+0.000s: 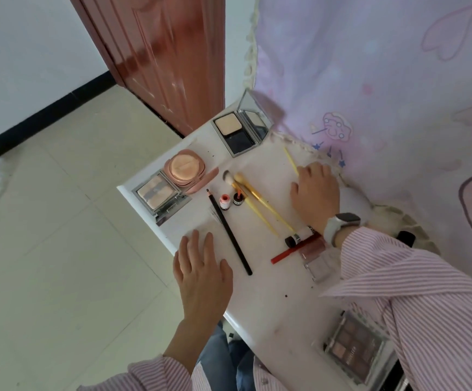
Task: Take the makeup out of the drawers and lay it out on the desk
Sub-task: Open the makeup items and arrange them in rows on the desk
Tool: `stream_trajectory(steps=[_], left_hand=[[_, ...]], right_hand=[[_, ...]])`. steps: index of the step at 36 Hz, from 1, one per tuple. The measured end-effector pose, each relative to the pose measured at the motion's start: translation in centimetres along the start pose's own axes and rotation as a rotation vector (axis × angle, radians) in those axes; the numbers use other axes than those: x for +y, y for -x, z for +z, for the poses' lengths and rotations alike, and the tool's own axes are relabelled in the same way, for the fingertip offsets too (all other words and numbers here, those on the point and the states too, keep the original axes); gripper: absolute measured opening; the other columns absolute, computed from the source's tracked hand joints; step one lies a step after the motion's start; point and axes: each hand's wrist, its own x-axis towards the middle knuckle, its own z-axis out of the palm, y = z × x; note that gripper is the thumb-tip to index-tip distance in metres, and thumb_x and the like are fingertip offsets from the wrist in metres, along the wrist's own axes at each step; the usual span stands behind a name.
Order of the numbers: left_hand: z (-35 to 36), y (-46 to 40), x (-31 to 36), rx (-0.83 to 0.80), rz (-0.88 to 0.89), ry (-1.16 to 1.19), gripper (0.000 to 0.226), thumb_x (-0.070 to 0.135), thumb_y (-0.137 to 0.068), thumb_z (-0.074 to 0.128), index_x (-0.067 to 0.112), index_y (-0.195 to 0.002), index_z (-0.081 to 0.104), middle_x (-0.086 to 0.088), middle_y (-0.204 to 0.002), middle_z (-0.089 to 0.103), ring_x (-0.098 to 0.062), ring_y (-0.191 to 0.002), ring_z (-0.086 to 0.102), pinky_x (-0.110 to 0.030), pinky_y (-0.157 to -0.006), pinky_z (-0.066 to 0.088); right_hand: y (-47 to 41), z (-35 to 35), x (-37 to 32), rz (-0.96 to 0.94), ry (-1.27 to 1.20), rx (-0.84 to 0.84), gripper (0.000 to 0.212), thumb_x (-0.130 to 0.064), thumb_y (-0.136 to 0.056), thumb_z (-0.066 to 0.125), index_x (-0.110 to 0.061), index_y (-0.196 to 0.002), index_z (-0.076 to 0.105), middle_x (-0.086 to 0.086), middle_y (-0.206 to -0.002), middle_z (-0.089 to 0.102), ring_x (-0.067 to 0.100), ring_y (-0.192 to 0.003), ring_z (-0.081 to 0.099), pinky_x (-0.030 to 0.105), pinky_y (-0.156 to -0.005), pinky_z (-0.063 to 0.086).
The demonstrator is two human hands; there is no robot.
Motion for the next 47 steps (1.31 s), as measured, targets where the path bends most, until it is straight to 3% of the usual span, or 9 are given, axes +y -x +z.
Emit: stream_trajectory(steps=[10,20,23,27,33,38,42,45,47], left_hand=[[0.6,0.1,-0.3,0.038,0.012,-0.054,0.053,0.033,-0.085,0.035,0.005,-0.125,0.054,-0.019,-0.137,0.047,-0.039,-0.128,0.040,-0.051,-0.104,0.033],[1.3,0.3,-0.2,0.071,0.014,-0.050,0.052,0.030,-0.088,0.033,0.005,-0.129,0.051,-0.020,-0.141,0.042,-0.037,-0.133,0.033,-0.048,-0.110,0.022],[1.4,0.3,-0.2,0.087,0.021,-0.044,0.052,0.030,-0.088,0.034,0.004,-0.129,0.051,-0.020,-0.141,0.042,-0.037,-0.134,0.031,-0.048,-0.110,0.021],[1.5,0.3,-0.2,0.104,0.020,-0.027,0.051,0.030,-0.088,0.034,0.004,-0.128,0.052,-0.020,-0.141,0.043,-0.037,-0.133,0.030,-0.048,-0.110,0.021],[1.6,0.3,-0.2,0.117,0.019,-0.034,0.052,0.031,-0.088,0.034,0.004,-0.128,0.053,-0.020,-0.141,0.043,-0.036,-0.134,0.029,-0.048,-0.110,0.021],[1.4,0.3,-0.2,0.087,0.005,-0.011,0.052,0.032,-0.087,0.034,0.005,-0.127,0.053,-0.019,-0.140,0.044,-0.035,-0.134,0.030,-0.046,-0.110,0.019],[0.4,-0.1,-0.3,0.133,-0.020,0.195,0.044,0.031,-0.082,0.039,0.010,-0.114,0.060,-0.013,-0.128,0.054,-0.031,-0.124,0.041,-0.044,-0.101,0.031],[-1.6,-0.3,0.4,0.236,-0.009,0.553,0.028,0.022,-0.085,0.045,0.012,-0.104,0.063,-0.004,-0.113,0.057,-0.019,-0.106,0.052,-0.028,-0.090,0.040],[-3.9,-0.5,1.7,0.164,-0.066,0.805,0.015,0.012,-0.090,0.052,0.022,-0.098,0.060,0.002,-0.103,0.060,-0.015,-0.093,0.059,-0.016,-0.076,0.046]], right_hand=[[-2.3,0.4,-1.2,-0.037,0.105,-0.035,0.024,-0.015,-0.091,0.040,-0.007,-0.110,0.054,0.014,-0.119,0.047,0.032,-0.113,0.039,0.040,-0.087,0.035],[0.8,1.1,-1.0,-0.206,-0.086,0.071,0.029,-0.023,-0.090,0.043,-0.003,-0.089,0.063,0.014,-0.090,0.063,0.032,-0.085,0.053,0.038,-0.074,0.036],[-0.1,0.3,0.7,-0.055,0.031,0.035,0.030,-0.026,-0.088,0.045,-0.006,-0.105,0.059,0.017,-0.110,0.058,0.034,-0.103,0.050,0.042,-0.085,0.039],[-1.1,0.2,2.6,0.167,0.087,-0.091,0.054,-0.038,-0.087,0.047,-0.002,-0.127,0.042,0.024,-0.134,0.041,0.038,-0.121,0.040,0.042,-0.098,0.033],[-1.6,0.2,2.4,0.219,0.068,-0.153,0.057,-0.040,-0.089,0.045,-0.005,-0.133,0.035,0.026,-0.139,0.033,0.038,-0.124,0.037,0.043,-0.099,0.030],[-1.2,-0.1,1.6,0.083,-0.034,-0.041,0.057,-0.041,-0.082,0.051,-0.011,-0.129,0.040,0.019,-0.135,0.041,0.037,-0.126,0.034,0.047,-0.097,0.033],[0.2,-1.7,0.8,-0.093,-0.468,0.125,0.055,-0.043,-0.076,0.053,-0.015,-0.123,0.046,0.007,-0.119,0.052,0.026,-0.113,0.046,0.047,-0.096,0.039],[2.8,-3.0,-0.2,-0.258,-0.704,0.158,0.060,-0.040,-0.077,0.054,-0.009,-0.128,0.045,0.008,-0.120,0.053,0.022,-0.108,0.049,0.041,-0.096,0.041],[4.9,-3.3,-0.9,-0.343,-0.749,0.171,0.060,-0.039,-0.077,0.054,-0.006,-0.128,0.047,0.009,-0.120,0.054,0.021,-0.105,0.051,0.043,-0.093,0.044]])
